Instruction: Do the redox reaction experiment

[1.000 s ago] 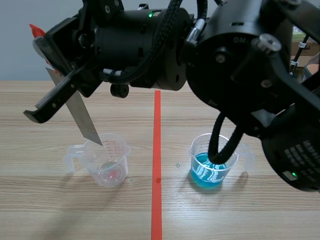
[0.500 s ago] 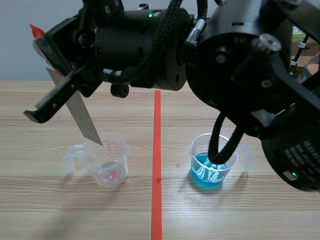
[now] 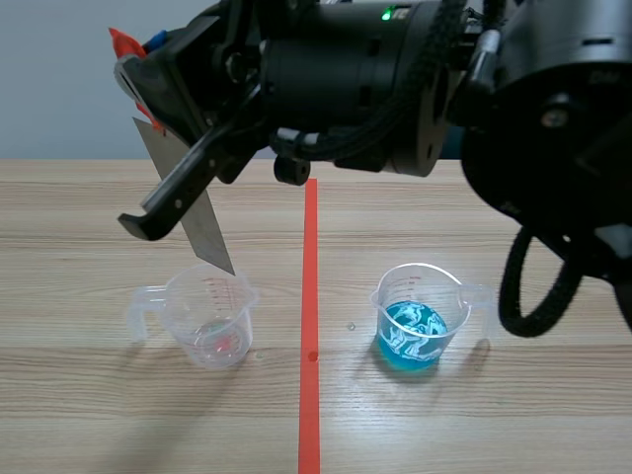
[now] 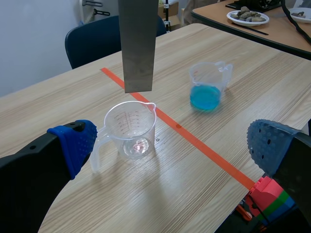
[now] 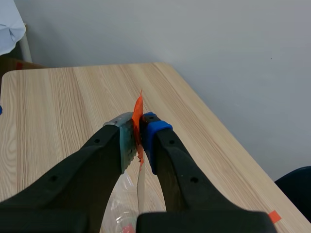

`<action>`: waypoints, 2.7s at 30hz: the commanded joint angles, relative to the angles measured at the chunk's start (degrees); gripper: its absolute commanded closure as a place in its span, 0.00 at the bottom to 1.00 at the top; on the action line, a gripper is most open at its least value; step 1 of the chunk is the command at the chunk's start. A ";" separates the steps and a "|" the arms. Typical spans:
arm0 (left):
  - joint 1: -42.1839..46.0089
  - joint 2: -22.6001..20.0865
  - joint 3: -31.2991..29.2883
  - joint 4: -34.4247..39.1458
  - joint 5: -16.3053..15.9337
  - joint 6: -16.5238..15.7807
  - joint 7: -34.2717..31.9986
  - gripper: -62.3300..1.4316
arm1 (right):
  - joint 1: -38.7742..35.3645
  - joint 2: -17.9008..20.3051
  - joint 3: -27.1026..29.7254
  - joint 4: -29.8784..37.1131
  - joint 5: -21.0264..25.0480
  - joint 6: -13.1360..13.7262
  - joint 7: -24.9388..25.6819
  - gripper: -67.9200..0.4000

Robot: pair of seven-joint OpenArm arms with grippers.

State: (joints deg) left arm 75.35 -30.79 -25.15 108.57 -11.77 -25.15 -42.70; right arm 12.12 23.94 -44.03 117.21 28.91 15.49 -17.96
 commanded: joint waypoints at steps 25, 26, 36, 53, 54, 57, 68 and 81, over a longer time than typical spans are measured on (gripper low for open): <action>0.09 0.24 0.26 0.50 -0.37 0.11 -0.96 0.00 | -15.45 27.06 23.63 2.64 8.98 11.45 21.40 0.98; 0.09 0.24 0.26 0.50 -0.37 0.11 -0.96 0.00 | -16.26 28.09 24.70 2.64 9.33 12.31 22.18 0.98; 0.09 0.26 0.26 0.50 -0.35 0.11 -0.96 0.00 | -22.60 35.19 32.76 0.61 9.31 18.16 29.31 0.98; 0.09 0.24 0.26 0.50 -0.35 0.11 -0.83 0.00 | -22.91 36.85 36.09 -5.38 9.14 25.14 33.40 0.98; 0.09 0.24 0.26 0.50 -0.35 0.11 -0.83 0.00 | -22.91 36.85 36.48 -5.60 8.87 25.14 33.40 0.98; 0.09 0.24 0.26 0.50 -0.35 0.11 -0.83 0.00 | -22.91 36.85 37.75 -6.21 8.81 26.43 33.40 0.98; 0.09 0.26 0.26 0.50 -0.35 0.11 -0.83 0.00 | -22.73 36.83 39.65 -6.71 8.83 27.23 33.38 0.98; 0.09 0.26 0.26 0.50 -0.35 0.11 -0.83 0.00 | -22.73 36.83 39.63 -6.71 8.85 27.23 33.38 0.98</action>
State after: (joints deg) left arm 75.35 -30.79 -25.15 108.57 -11.75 -25.15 -42.70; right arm -11.44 60.34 -5.04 110.56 36.91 42.37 14.33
